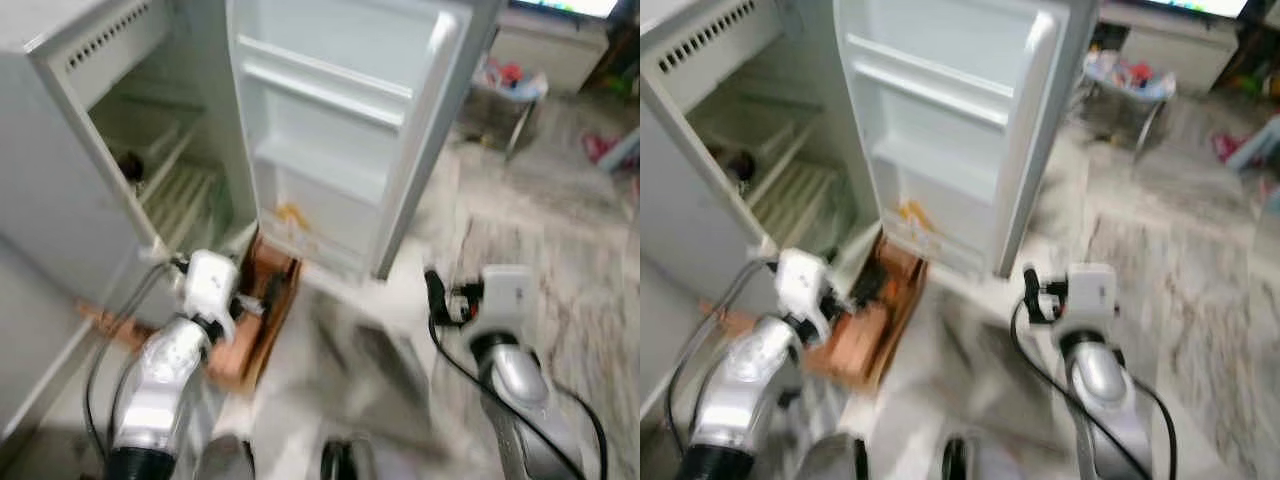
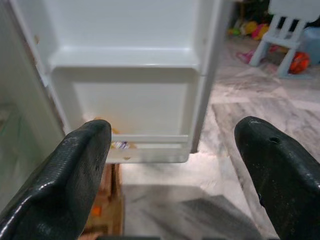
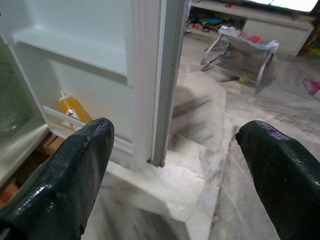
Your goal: Restocking fridge
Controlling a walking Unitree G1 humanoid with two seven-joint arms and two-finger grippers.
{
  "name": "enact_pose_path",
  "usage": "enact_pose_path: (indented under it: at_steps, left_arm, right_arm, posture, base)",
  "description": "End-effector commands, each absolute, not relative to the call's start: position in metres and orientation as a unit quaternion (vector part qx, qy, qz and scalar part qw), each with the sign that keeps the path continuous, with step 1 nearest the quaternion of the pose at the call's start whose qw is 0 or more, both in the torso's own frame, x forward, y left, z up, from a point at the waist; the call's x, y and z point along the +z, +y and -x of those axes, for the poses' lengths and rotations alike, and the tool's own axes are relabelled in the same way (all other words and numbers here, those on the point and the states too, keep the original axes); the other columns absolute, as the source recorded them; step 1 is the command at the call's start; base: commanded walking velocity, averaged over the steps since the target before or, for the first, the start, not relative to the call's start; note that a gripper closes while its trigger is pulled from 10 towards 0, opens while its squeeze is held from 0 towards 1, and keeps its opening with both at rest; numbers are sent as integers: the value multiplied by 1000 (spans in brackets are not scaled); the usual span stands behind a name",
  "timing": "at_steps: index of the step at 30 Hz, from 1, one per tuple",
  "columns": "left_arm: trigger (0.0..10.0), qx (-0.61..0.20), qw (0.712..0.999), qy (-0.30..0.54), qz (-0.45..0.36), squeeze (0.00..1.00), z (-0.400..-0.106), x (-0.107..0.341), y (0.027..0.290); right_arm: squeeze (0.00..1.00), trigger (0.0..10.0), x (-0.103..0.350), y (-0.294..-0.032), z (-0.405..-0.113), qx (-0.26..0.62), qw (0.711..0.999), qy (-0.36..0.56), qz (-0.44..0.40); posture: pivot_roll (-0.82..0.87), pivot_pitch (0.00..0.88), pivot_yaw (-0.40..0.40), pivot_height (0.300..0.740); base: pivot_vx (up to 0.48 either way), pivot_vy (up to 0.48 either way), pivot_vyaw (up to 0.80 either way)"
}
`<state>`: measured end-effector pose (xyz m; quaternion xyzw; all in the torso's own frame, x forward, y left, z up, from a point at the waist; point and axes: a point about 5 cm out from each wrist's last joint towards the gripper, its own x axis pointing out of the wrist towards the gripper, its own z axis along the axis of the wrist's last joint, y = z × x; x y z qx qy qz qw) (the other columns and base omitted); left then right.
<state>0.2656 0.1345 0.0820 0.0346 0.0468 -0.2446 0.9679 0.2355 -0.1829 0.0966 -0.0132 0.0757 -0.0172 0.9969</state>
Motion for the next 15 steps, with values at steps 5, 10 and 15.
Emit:
enact_pose_path:
  at_steps: [5, 10, 15]
  left_arm:
    - [10000, -231, 970, 55, -53, 0, -266, 81, 146]
    - [10000, -232, 969, 55, -58, 0, -260, 88, 148]
    - [10000, -226, 971, 52, -66, 0, -256, 94, 150]
  right_arm:
    - [0, 10000, 96, -181, -240, -27, 997, 70, 9]
    - [0, 10000, 102, -178, -249, -35, 998, 52, 11]
    - [0, 10000, 108, -183, -255, -49, 998, 38, 8]
  posture:
    - [72, 88, -34, 740]
    - [60, 90, -8, 740]
    - [79, 104, 1, 740]
  base:
    - [0, -448, 0]
    - [175, -397, 0]
    - [313, -361, -163]
